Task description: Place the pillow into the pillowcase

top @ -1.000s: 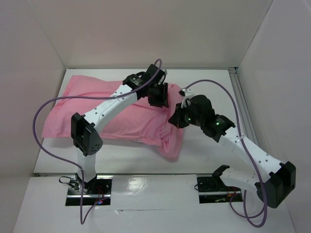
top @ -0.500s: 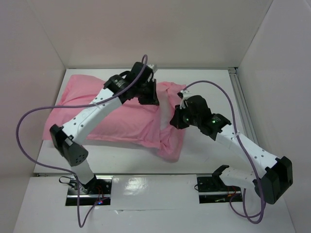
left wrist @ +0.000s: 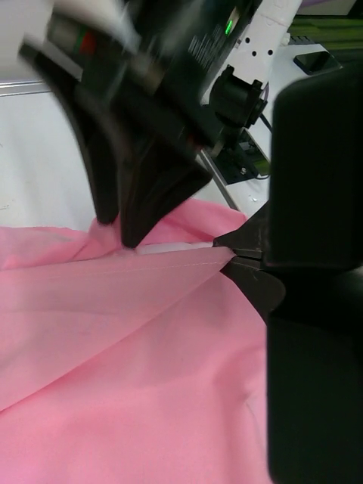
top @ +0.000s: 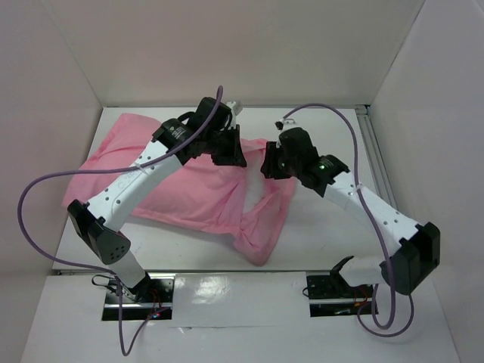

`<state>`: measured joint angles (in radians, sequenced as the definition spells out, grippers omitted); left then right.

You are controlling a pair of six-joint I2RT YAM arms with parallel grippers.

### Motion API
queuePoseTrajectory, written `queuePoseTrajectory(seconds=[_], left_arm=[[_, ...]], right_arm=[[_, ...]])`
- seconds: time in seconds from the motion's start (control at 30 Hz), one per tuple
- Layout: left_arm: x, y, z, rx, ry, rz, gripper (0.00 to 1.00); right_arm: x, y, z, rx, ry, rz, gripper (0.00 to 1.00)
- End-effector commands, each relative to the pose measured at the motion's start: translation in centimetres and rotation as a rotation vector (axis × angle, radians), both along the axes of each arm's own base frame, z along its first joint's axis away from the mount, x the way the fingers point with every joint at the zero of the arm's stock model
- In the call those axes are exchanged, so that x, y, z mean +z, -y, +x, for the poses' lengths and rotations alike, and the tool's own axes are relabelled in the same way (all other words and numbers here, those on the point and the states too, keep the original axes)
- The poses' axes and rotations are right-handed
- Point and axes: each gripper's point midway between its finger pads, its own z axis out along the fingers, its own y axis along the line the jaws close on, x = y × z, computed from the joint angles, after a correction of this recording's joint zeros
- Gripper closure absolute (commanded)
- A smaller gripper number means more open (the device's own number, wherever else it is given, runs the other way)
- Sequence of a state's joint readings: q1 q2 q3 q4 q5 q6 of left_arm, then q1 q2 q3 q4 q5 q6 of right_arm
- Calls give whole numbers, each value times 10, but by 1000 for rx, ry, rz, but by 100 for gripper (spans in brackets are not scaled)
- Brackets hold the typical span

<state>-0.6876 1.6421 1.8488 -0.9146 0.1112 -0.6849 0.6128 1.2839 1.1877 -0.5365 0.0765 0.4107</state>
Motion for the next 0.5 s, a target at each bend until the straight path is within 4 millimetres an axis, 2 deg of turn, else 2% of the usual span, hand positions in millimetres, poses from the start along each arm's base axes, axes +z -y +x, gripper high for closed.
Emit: queuePoseTrajectory(seconds=[0.0, 0.07, 0.13, 0.2, 0.23, 0.27, 0.3, 0.37, 0.47], left_arm=[[12, 4, 5, -1, 25, -41, 100], [12, 6, 7, -1, 25, -41, 100], [12, 6, 7, -1, 25, -41, 100], [11, 7, 9, -1, 24, -40, 100], [11, 7, 9, -1, 24, -40, 100], [12, 8, 10, -1, 31, -46, 100], [12, 8, 10, -1, 31, -46, 100], [9, 11, 10, -7, 20, -45, 100], [9, 11, 10, -7, 20, -45, 100]], right_arm=[[-25, -6, 6, -28, -91, -43, 58], [-26, -1, 5, -57, -115, -56, 58], [-28, 4, 5, -78, -115, -78, 52], [-25, 9, 5, -94, -105, -88, 52], [-26, 10, 3, -94, -112, -94, 59], [-24, 14, 2, -106, -106, -102, 90], [-24, 16, 3, -113, -102, -107, 100], [-26, 17, 1, -113, -111, -113, 100], [-1, 9, 4, -71, -49, -64, 100]])
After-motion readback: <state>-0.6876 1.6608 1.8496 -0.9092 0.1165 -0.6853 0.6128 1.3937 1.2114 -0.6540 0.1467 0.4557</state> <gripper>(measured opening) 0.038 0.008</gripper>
